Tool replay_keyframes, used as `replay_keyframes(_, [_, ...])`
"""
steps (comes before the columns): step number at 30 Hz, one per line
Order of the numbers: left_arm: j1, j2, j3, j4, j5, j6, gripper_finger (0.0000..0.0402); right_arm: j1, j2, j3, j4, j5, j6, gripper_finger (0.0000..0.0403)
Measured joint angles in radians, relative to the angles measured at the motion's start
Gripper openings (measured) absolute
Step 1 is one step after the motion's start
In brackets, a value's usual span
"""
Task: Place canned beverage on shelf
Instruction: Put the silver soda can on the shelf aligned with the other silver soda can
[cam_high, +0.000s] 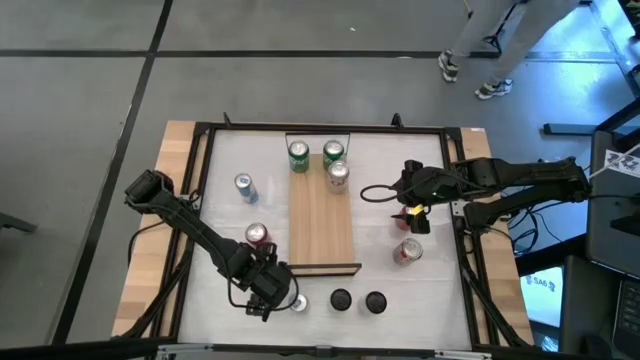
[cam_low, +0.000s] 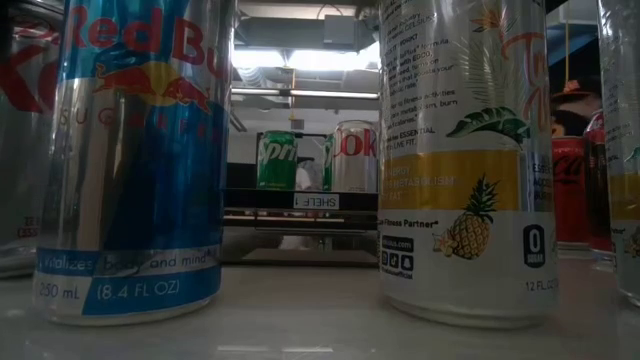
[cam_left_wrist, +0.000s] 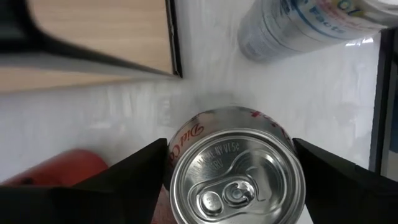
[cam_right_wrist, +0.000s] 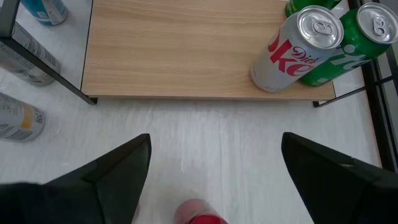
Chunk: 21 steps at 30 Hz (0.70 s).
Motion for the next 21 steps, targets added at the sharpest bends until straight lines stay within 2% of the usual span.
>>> replay_keyframes(9, [0.025,0.003,0.117,-0.121,0.15,-0.027,0.0295,0.0,0.0,0.0,0.0,0.0,0.0,0.0356])
replay_keyframes(13, [0.05,0.003,0.216,-0.192,0.17,-0.027,0.0295,0.0,0.0,0.0,0.0,0.0,0.0,0.0356])
replay_keyframes(21, [0.091,0.0,0.455,-0.451,0.17,-0.027,0.0294,0.0,0.0,0.0,0.0,0.0,0.0,0.0356])
